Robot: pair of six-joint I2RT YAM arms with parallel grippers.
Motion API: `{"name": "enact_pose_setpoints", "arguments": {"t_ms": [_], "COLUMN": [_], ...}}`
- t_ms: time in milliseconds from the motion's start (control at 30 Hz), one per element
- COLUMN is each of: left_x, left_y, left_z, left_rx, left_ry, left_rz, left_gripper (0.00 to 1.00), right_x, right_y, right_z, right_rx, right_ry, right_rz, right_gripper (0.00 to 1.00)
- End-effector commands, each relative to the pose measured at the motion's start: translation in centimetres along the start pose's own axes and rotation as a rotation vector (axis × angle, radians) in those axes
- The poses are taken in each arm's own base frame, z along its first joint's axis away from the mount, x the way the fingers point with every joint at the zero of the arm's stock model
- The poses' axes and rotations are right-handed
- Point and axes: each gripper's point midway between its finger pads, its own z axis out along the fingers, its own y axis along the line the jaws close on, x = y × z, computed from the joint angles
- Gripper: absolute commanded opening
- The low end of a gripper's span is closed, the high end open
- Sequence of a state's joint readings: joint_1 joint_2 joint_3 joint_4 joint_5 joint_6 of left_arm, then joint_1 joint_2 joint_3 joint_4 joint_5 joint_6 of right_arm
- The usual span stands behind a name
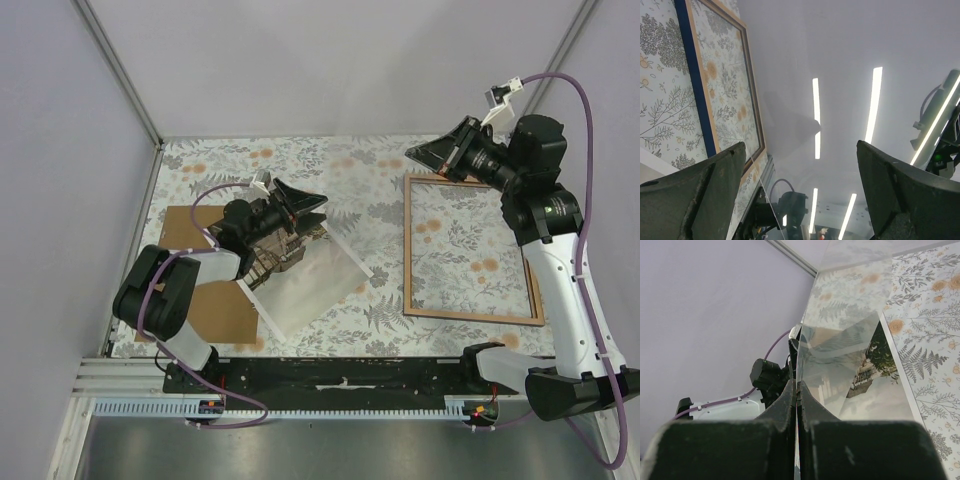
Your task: Put the photo into the frame
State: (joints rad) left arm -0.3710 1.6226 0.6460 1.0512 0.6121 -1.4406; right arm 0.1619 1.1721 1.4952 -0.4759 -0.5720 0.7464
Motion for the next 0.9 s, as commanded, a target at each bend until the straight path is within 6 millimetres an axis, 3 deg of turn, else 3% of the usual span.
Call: {"name": "enact_pose_setpoints", "arguments": {"t_ms": [0, 200, 400, 667, 867], "left_x": [-0.3, -0.4, -0.6, -1.0, -1.1], "left_y": [-1.6, -0.9, -2.5, -4.8, -6.0], "left_z": [0.0, -0.2, -0.2, -1.0, -1.9], "left_rx": [0.056, 0.043, 0.107, 0.201, 0.221], "left_ry": [0.013, 0.016, 0.022, 0.030, 0.031], "left_rz": [0.001, -0.005, -0.030, -0.071, -0.066], "left_gripper": [0.96, 0.95, 0.93, 0.80, 0.69], "right_x": [-2.4, -2.7, -2.0, -1.7, -1.0], "right_y": [3.9, 4.3, 3.6, 2.4, 0.2], "right_z": [-1.4, -1.7, -1.5, -1.4, -1.3], "right_rx": [-0.108, -0.117, -0.112, -0.093, -0.068], "right_ry": [-0.068, -0.073, -0.052, -0.048, -0.022], "right_rz": [-0.058, -0.066, -0.049, -0.053, -0.050], "right_gripper": [0.00, 0.00, 0.00, 0.00, 0.00]}}
